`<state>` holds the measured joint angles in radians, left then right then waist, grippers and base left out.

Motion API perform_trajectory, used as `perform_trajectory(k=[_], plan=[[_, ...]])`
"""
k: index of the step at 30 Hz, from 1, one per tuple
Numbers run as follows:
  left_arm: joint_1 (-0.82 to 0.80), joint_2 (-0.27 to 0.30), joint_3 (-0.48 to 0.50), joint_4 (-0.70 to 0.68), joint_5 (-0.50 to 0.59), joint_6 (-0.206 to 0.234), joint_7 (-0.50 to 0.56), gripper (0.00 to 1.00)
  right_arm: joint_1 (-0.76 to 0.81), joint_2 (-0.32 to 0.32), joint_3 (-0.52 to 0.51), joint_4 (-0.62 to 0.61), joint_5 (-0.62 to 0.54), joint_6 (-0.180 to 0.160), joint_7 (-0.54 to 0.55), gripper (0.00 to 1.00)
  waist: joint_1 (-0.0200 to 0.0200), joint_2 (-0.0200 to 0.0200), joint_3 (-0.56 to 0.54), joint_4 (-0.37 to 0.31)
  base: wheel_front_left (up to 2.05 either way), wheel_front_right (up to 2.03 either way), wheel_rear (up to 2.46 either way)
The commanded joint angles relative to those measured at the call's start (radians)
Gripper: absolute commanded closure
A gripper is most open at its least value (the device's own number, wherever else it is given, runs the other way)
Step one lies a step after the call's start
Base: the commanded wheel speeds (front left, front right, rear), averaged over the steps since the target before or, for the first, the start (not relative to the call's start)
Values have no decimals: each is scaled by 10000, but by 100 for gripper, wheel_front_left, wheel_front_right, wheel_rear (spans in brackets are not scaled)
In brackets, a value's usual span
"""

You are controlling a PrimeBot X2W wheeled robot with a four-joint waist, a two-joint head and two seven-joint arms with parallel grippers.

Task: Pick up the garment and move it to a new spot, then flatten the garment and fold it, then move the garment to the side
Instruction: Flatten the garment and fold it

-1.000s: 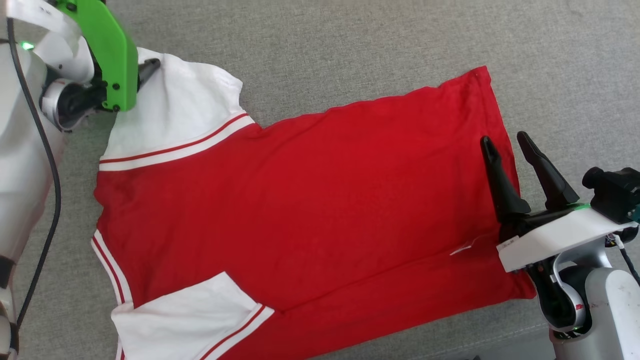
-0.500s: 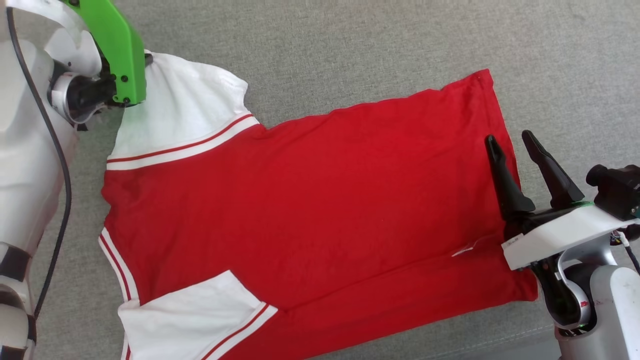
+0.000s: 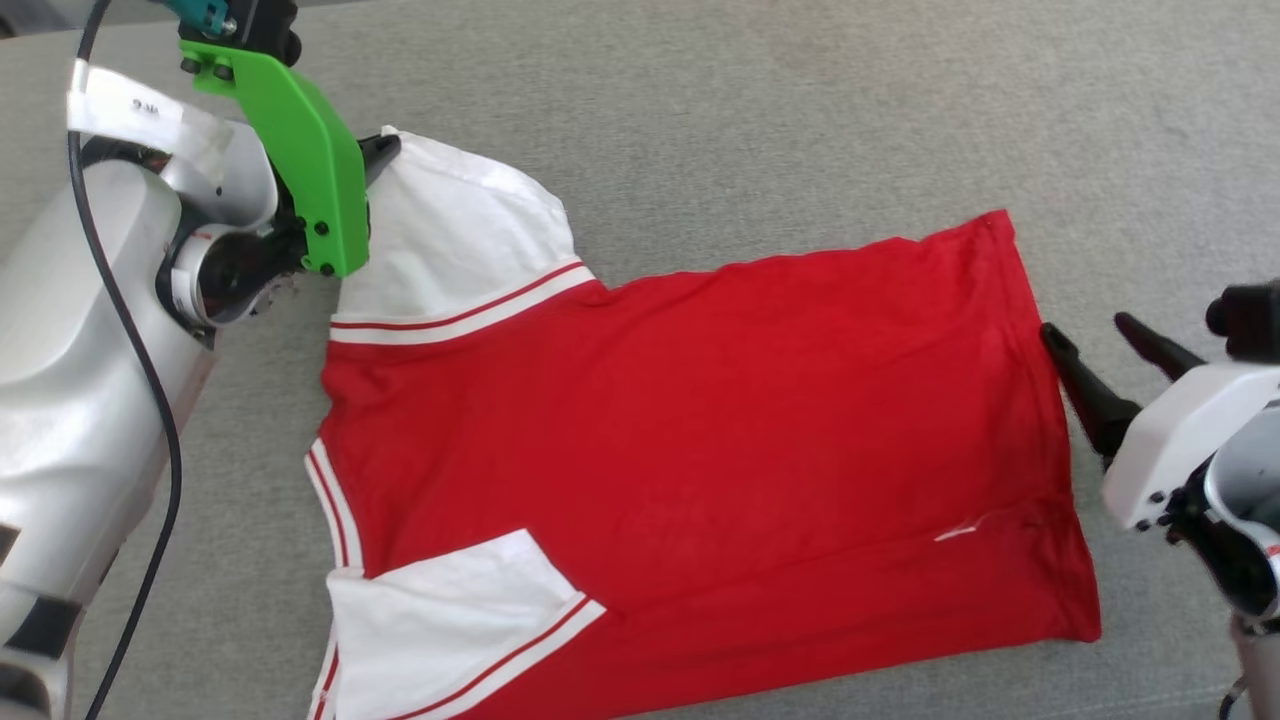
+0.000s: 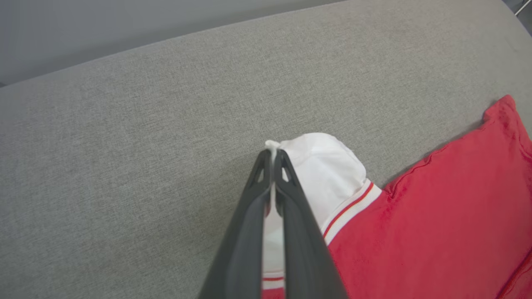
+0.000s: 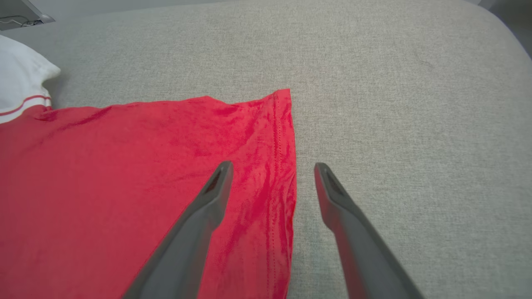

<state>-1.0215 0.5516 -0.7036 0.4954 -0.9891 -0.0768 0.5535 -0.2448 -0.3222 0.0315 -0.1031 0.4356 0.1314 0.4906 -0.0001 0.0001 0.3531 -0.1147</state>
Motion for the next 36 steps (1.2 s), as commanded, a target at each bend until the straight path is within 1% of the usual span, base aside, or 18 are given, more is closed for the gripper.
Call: perform_trajectory(k=[1,3,6,11,15,17,23,29,36], plan=[[347,182,71,-529,-112,234,-97,100,-356,-246,-53,-47,-59,-7,498,0,1,-1,-230,398,0,0,0],[641,353,124,-1309,-124,522,-119,100,-610,-598,8,-128,-133,-7,1090,0,1,-1,-203,554,0,0,0],[1134,591,200,-2540,-178,944,-139,100,-997,-839,-52,-7,1,-7,1914,0,1,-1,-113,741,0,0,0],[1875,1073,337,-4442,-163,1658,-171,100,-1786,-1011,-338,589,225,-7,3281,0,1,-1,182,1041,0,0,0],[2204,1360,391,-5530,-58,2038,-190,100,-2571,-1189,-374,1241,268,-7,3879,0,1,-1,488,1277,0,0,0],[2293,1431,423,-5926,-32,2152,-220,100,-2908,-1338,-249,1580,232,-7,4020,0,1,-1,631,1399,0,0,0],[2463,1519,464,-6591,-5,2276,-326,100,-3689,-1639,246,2505,282,-7,4227,0,1,-1,963,1737,0,0,0],[2460,1491,406,-6757,78,2292,-375,100,-4001,-1873,913,3050,298,-7,4241,0,1,-1,1142,1938,0,0,0],[2293,1417,354,-6745,193,2211,-437,100,-4051,-2111,1721,3453,436,-7,4149,0,1,-1,1343,2086,0,0,0]])
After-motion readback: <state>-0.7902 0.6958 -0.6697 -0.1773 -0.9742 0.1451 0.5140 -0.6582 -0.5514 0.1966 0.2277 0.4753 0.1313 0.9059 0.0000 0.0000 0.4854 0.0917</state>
